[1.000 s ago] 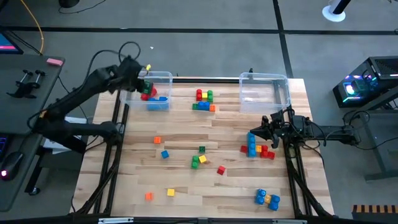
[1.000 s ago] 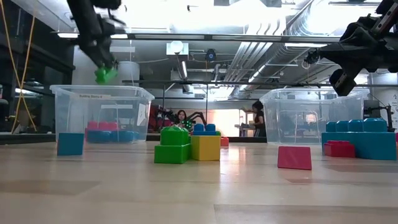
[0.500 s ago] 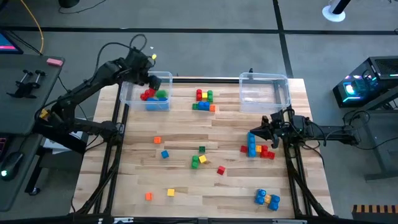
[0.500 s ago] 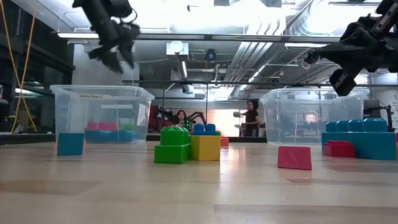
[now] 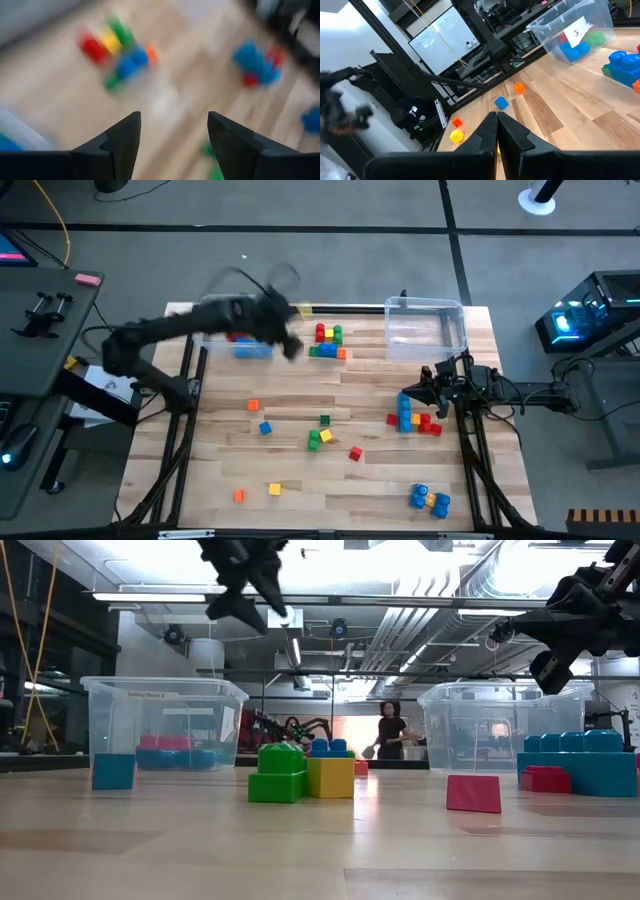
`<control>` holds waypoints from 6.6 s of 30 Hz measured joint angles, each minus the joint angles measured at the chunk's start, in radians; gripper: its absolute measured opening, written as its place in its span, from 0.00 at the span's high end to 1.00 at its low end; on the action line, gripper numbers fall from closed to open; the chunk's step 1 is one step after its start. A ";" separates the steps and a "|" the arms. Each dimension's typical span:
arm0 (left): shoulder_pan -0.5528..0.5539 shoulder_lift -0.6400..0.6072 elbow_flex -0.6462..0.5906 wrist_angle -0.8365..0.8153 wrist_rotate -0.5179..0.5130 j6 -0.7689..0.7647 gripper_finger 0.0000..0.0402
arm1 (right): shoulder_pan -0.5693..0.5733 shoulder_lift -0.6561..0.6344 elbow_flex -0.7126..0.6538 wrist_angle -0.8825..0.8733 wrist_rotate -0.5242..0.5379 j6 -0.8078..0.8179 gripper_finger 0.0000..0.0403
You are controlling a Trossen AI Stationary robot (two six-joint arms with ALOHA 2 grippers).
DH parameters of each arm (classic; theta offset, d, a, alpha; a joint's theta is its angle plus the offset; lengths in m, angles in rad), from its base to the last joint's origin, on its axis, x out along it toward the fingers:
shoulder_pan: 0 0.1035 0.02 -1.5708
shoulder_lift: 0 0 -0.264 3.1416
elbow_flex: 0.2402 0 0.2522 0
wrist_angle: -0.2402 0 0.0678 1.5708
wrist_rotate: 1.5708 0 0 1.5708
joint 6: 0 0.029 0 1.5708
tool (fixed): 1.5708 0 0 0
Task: Sort blocks by size
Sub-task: Put the large game piece into the left transparent bin
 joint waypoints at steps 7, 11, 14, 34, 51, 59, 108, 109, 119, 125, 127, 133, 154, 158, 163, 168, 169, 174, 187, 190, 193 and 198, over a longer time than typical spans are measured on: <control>-0.328 0.208 -0.078 0.000 -0.115 -0.413 0.49 | 0.000 0.000 0.000 0.000 0.000 0.000 0.99; -0.400 0.296 -0.084 0.019 -0.072 -0.608 0.49 | 0.000 0.000 0.000 0.000 0.000 0.000 0.99; -0.445 0.321 -0.084 0.111 -0.046 -0.681 0.49 | 0.000 0.000 0.000 0.000 0.000 0.000 0.99; -0.558 0.446 -0.084 0.280 -0.116 -0.998 0.49 | 0.000 0.001 0.000 0.000 0.000 0.000 0.99; -0.504 0.490 -0.086 0.077 -0.058 -0.775 0.61 | 0.000 0.001 0.000 0.000 0.000 0.000 0.99; -0.408 0.358 -0.085 -0.015 -0.144 -0.513 0.77 | 0.000 0.002 0.000 0.000 0.000 0.000 0.99; 0.306 -0.458 -0.077 0.247 0.139 0.073 0.26 | -0.003 0.001 0.000 0.380 0.788 0.523 0.99; 0.283 -0.466 -0.077 0.248 0.130 0.061 0.26 | -0.003 0.001 0.000 0.402 0.840 0.494 0.99; 0.139 -0.481 -0.078 0.248 0.023 0.049 0.26 | 0.066 0.367 0.375 0.323 0.328 0.296 0.99; 0.132 -0.480 -0.078 0.248 0.020 0.050 0.26 | 0.189 0.838 0.728 -0.395 0.216 0.431 0.99; 0.132 -0.480 -0.078 0.248 0.020 0.051 0.26 | 0.217 0.985 0.782 -0.523 0.176 0.460 0.99; 0.132 -0.482 -0.078 0.243 0.023 0.061 0.26 | 0.195 1.305 0.905 -0.746 0.032 0.449 0.98; 0.132 -0.487 -0.078 0.152 0.028 0.120 0.26 | 0.143 1.367 0.927 -1.138 0.202 0.926 0.32; 0.132 -0.487 -0.078 0.149 0.029 0.111 0.26 | 0.106 1.369 0.858 -1.075 0.201 0.977 0.31; 0.132 -0.487 -0.078 0.149 0.029 0.105 0.26 | 0.099 1.369 0.773 -0.951 0.192 0.997 0.31; 0.132 -0.487 -0.078 0.151 0.029 0.104 0.26 | 0.099 1.370 0.668 -0.788 0.169 1.045 0.31; 0.132 -0.487 -0.078 0.154 0.029 0.104 0.26 | 0.099 1.370 0.653 -0.767 0.170 1.057 0.31; 0.132 -0.487 -0.078 0.195 0.027 0.087 0.26 | 0.099 1.370 0.651 -0.767 0.206 1.039 0.45; 0.111 -0.543 -0.078 0.435 0.028 0.141 0.26 | 0.010 1.367 1.112 -0.854 0.542 0.510 0.67; 0.086 -0.564 -0.078 0.450 0.029 0.163 0.26 | -0.036 1.365 1.208 -0.642 0.592 0.287 0.67; 0.059 -0.574 -0.078 0.462 0.029 0.165 0.26 | -0.096 1.395 1.248 -0.349 0.526 0.110 0.67; 0.018 -0.570 -0.078 0.469 0.025 0.172 0.26 | -0.171 1.559 1.318 -0.052 0.382 0.014 0.67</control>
